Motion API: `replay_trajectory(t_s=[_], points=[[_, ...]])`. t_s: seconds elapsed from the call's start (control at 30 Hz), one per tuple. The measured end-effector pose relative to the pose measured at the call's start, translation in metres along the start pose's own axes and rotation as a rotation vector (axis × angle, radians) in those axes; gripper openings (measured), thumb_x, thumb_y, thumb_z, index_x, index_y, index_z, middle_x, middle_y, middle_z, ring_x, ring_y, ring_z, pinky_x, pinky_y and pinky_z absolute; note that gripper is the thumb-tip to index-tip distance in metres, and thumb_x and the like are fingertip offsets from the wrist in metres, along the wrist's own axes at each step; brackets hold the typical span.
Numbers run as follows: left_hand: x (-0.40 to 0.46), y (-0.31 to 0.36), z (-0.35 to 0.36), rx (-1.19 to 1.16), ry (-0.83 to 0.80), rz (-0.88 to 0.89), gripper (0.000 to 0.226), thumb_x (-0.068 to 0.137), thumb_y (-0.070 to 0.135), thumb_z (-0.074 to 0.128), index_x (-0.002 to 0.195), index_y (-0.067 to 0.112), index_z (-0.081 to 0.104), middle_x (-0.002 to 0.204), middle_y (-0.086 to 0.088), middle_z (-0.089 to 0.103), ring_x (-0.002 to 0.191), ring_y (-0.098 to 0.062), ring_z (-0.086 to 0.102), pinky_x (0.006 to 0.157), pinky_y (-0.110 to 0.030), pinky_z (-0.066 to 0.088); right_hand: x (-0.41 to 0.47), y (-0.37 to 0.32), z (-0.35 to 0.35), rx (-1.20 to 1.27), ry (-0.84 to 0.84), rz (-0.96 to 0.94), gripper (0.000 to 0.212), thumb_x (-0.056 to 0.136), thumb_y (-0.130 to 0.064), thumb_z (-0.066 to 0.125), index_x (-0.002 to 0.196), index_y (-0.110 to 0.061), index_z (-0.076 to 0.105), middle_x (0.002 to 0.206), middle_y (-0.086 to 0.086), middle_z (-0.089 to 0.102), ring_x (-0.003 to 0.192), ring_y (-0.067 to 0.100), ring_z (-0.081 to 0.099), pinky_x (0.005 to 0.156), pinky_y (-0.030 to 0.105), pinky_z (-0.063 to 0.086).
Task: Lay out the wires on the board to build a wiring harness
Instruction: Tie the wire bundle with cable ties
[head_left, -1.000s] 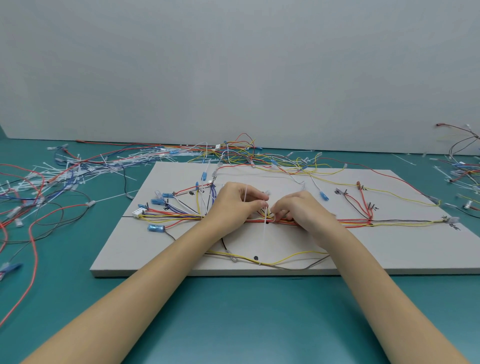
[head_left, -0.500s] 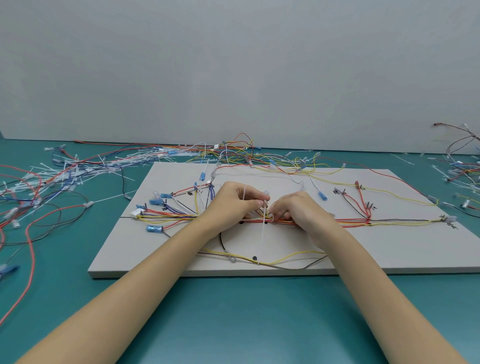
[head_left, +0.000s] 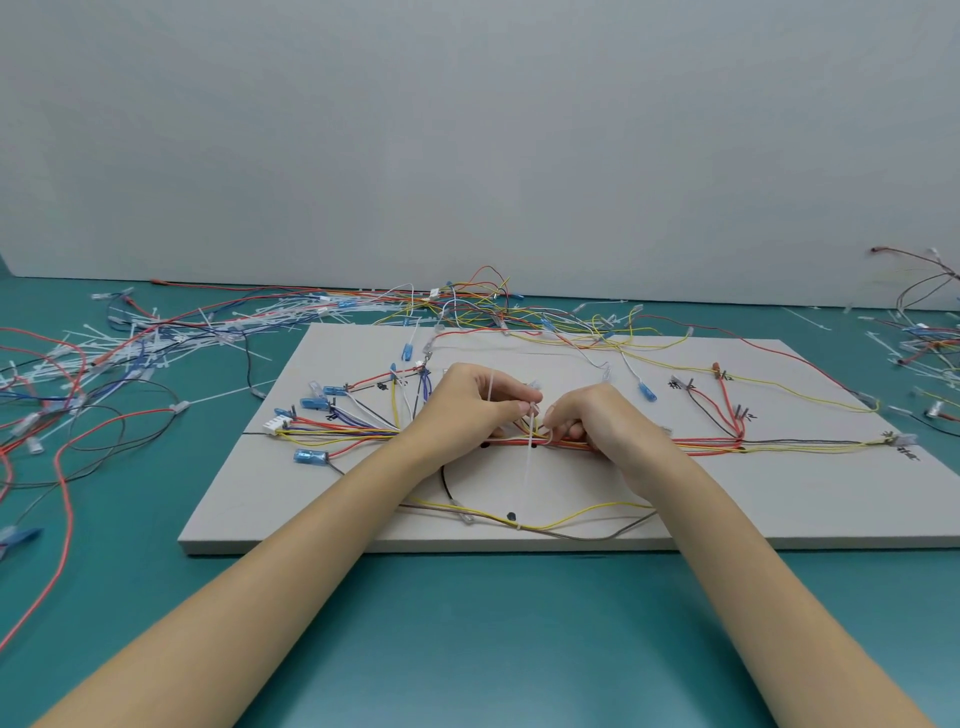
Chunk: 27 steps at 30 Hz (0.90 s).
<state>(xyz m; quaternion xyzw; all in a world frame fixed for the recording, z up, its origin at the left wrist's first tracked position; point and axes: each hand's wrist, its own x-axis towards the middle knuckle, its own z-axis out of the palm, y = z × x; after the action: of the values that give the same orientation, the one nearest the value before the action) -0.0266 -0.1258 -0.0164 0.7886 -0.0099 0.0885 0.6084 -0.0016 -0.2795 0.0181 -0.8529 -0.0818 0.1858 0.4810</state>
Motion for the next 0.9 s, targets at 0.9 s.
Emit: replay_trajectory(t_s=[0.9], points=[[-0.0028, 0.0020, -0.0033, -0.075, -0.047, -0.007, 0.016, 0.089, 0.002, 0.064, 0.099, 0.014, 0.067, 0.071, 0.001, 0.074, 0.061, -0.006, 0.066, 0.055, -0.019, 0.049, 0.0012, 0.0040, -0.0007, 0.121, -0.027, -0.051, 0.032, 0.088, -0.005, 0.053, 0.056, -0.010, 0.052, 0.036, -0.011, 0.049, 0.030, -0.001, 0.037, 0.038, 0.010, 0.029]])
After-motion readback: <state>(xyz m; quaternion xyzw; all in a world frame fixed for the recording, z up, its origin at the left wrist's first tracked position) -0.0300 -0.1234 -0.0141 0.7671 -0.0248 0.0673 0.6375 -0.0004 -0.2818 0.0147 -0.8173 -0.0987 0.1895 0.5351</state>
